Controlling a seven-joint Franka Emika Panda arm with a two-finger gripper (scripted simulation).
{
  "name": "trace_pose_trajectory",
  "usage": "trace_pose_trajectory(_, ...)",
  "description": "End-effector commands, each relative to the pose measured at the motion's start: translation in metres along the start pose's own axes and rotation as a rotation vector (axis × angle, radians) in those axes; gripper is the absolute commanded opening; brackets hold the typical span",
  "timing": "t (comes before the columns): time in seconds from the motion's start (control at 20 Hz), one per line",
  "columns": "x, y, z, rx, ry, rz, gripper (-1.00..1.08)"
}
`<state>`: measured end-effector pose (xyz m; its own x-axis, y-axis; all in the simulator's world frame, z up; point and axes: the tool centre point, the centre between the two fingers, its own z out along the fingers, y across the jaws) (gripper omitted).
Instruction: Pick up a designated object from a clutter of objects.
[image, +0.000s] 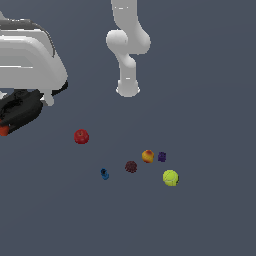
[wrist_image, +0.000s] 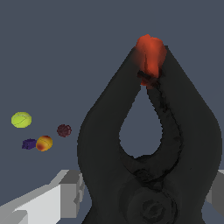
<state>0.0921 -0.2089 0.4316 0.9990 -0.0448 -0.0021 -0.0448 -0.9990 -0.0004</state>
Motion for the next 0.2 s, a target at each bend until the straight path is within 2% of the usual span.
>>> trace_pose_trajectory(0.0, 0.0012, 0.0013, -0.0036, -0.001, 0.002, 0.000, -1.00)
trace_pose_trajectory(0.15, 0.0016, 0.0017, -0.0043, -0.001, 0.002, 0.000, -1.00)
